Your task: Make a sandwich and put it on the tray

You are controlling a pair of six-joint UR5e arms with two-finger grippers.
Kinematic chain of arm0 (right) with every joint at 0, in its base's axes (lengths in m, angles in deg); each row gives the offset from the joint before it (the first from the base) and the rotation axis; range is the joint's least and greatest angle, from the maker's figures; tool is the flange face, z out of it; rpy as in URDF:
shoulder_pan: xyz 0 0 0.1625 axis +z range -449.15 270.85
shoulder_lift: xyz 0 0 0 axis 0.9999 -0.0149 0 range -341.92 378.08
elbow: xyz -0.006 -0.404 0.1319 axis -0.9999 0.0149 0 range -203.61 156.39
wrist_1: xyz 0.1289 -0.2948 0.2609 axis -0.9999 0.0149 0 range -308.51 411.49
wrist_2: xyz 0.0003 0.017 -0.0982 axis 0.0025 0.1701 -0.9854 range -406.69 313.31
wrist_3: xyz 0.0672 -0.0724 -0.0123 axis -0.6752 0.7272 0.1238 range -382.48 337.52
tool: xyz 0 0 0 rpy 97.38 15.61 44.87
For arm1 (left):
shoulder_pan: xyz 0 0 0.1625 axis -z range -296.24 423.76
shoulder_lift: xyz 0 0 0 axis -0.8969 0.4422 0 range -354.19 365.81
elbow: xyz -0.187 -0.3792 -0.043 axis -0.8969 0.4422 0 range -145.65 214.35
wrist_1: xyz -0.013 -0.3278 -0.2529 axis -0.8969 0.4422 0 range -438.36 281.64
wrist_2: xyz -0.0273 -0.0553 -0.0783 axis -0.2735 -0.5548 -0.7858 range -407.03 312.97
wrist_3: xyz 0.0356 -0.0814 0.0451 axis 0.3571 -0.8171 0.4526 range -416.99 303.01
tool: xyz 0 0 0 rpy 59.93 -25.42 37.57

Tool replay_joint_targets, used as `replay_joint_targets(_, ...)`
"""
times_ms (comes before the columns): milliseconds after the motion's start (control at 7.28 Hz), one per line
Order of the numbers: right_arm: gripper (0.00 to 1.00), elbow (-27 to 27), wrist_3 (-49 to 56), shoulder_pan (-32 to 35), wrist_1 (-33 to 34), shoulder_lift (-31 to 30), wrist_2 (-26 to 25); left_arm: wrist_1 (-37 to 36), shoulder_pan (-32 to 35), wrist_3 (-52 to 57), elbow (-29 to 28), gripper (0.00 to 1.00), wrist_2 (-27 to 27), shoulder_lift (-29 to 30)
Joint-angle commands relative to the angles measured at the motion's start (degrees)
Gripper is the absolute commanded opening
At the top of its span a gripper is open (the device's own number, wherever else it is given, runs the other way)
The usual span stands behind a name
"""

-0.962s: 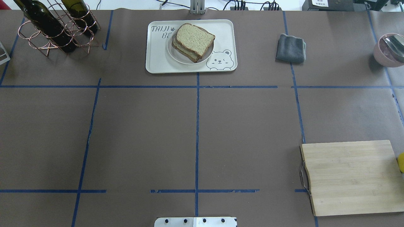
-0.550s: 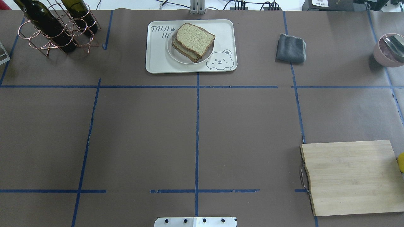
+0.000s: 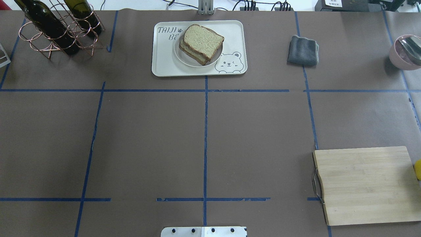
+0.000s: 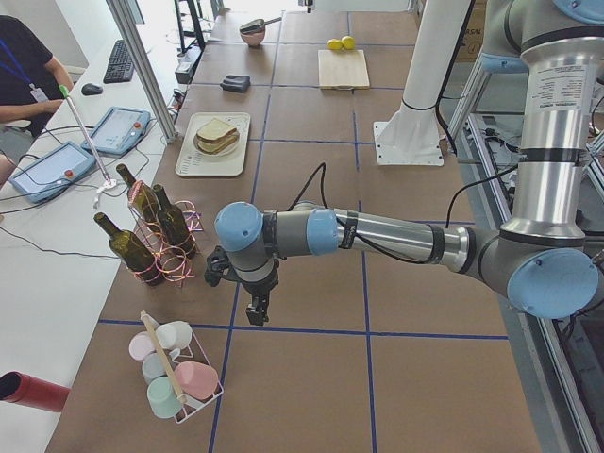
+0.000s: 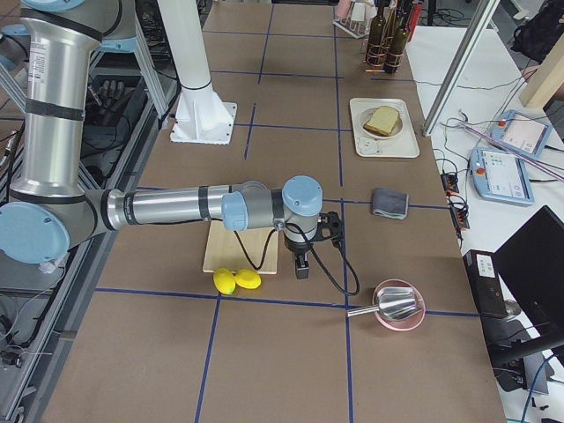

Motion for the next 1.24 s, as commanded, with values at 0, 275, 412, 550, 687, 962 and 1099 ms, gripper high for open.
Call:
replay_joint_targets(0,1.00,-0.3,0.0,0.1,-0.1,-0.4,0.3,4.3,0.1,-0.2,1.1,1.00,-0.2,-3.6)
replay_joint_targets(275,1.00,-0.1,-0.1,0.1,-0.4,-1.2,0.6,8.9,0.0,-8.9,2.4,1.00,-0.2,-5.8)
replay_joint_targets(412,1.00,-0.4,-0.1,0.1,-0.4,-1.2,0.7,10.1,0.0,-12.0,3.9,1.00,0.4,-6.2)
replay_joint_targets(550,1.00,-0.2,-0.2,0.1,-0.4,-1.2,0.7,10.3,0.0,-10.7,3.9,1.00,0.4,-6.3)
replay_joint_targets(687,1.00,0.1,-0.2,0.0,-0.4,-0.8,0.6,10.3,0.0,-10.7,3.8,1.00,0.2,-6.3)
replay_joint_targets(962,1.00,-0.6,-0.2,0.2,0.2,-0.4,1.3,10.6,-0.4,-10.8,3.2,1.00,0.2,-5.8)
replay_joint_targets(1099,1.00,-1.2,-0.1,0.6,1.3,-0.4,0.8,10.4,-0.4,-11.1,3.2,1.00,0.0,-5.8)
